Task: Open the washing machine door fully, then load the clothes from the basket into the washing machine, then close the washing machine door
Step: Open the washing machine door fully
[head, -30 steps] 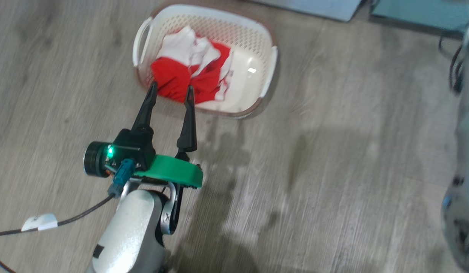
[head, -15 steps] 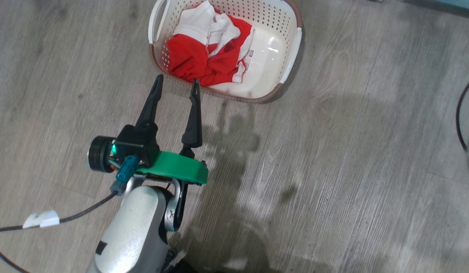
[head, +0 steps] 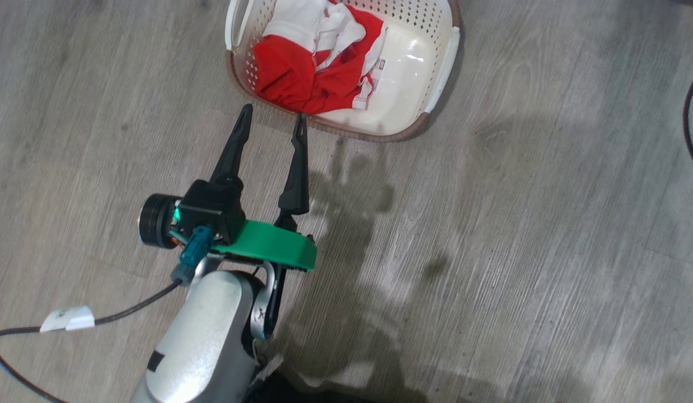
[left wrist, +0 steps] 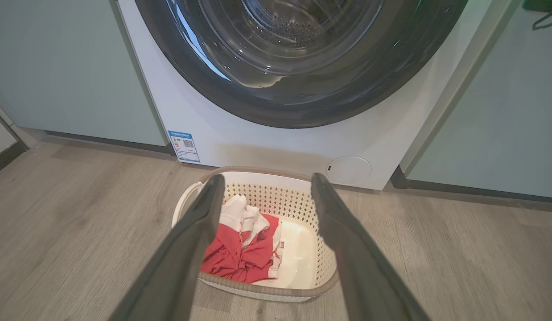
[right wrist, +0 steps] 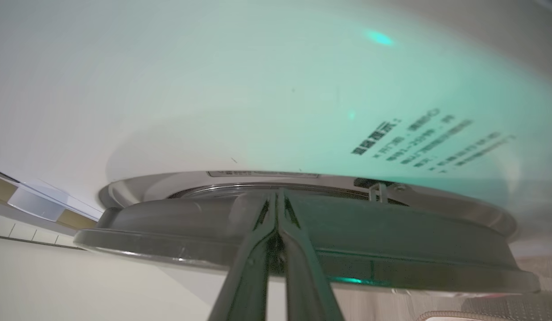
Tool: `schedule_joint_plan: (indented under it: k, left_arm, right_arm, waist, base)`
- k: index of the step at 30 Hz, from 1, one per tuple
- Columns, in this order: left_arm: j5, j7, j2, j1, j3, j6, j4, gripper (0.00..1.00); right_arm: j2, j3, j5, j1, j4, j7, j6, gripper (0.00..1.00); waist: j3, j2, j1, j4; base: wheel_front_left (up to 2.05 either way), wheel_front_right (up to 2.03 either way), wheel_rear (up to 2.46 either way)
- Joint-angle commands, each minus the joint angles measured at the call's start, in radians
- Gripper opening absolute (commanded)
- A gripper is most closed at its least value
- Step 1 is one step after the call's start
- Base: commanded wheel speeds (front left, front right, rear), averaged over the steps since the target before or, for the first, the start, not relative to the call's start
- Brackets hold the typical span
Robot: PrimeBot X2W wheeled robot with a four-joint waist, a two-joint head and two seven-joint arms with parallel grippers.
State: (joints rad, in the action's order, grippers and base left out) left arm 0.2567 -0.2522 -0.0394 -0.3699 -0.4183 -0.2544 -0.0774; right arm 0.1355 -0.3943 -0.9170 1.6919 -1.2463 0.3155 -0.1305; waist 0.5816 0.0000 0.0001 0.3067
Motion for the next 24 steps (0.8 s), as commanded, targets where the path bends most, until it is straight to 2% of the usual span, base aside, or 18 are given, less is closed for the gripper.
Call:
schedule_joint_plan:
  k: [1, 13, 24]
  left_arm:
    - [0.005, -0.01, -0.011, -0.01, 0.025, -0.009, 0.038, 1.0]
    - [0.013, -0.01, -0.011, -0.026, 0.011, -0.017, 0.045, 1.0]
    - [0.009, -0.01, -0.011, -0.04, 0.005, -0.02, 0.046, 1.0]
  right_arm:
    - [-0.019, 0.008, 0.016, 0.081, 0.013, 0.004, 0.0, 0.0]
    - [-0.008, -0.001, 0.041, 0.137, -0.039, 0.049, 0.0, 0.0]
    - [-0.018, -0.006, 0.053, 0.12, -0.044, 0.146, 0.0, 0.0]
  waist:
    - [0.008, 0.0, -0.0001, 0.005]
    - [0.038, 0.0, -0.0001, 0.021]
    - [0.037, 0.0, -0.0001, 0.014]
  base:
    - [0.0, 0.0, 0.0]
    - [0.0, 0.0, 0.0]
    - [0.0, 0.0, 0.0]
